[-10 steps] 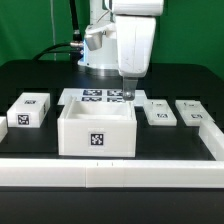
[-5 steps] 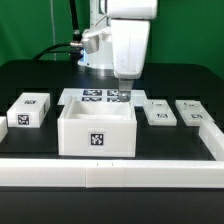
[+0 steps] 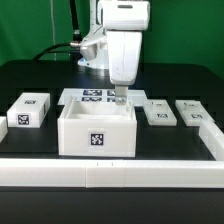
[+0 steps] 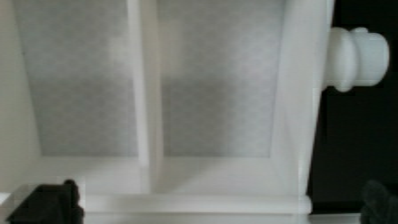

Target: Assemble cabinet

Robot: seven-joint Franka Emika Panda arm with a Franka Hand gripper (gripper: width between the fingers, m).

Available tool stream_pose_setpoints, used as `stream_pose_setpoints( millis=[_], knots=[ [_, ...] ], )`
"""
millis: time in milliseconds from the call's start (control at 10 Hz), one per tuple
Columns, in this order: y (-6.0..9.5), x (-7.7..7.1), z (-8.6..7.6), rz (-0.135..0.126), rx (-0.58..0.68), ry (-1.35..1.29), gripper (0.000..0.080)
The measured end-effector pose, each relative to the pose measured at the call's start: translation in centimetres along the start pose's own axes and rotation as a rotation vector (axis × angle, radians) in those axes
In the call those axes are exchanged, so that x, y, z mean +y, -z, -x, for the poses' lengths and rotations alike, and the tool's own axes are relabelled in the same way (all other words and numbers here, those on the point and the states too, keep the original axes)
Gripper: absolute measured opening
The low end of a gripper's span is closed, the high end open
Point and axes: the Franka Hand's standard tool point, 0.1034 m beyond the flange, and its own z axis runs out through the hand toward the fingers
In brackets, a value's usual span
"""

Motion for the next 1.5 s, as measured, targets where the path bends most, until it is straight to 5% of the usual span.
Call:
stream_pose_setpoints(
  millis=[400,1000,1400,1500],
  knots=[
    [-2.2,-3.0,0.4,-0.013,0.012,-0.015,0.0798],
    [-3.8,-3.7,0.2,-0.043,0.018,-0.019,0.0798],
    [-3.9,-3.7,0.2,-0.044,0.018,-0.02,0.0226],
    [-3.9,-3.8,0.2,-0.044,0.018,-0.02,0.0226]
  ],
)
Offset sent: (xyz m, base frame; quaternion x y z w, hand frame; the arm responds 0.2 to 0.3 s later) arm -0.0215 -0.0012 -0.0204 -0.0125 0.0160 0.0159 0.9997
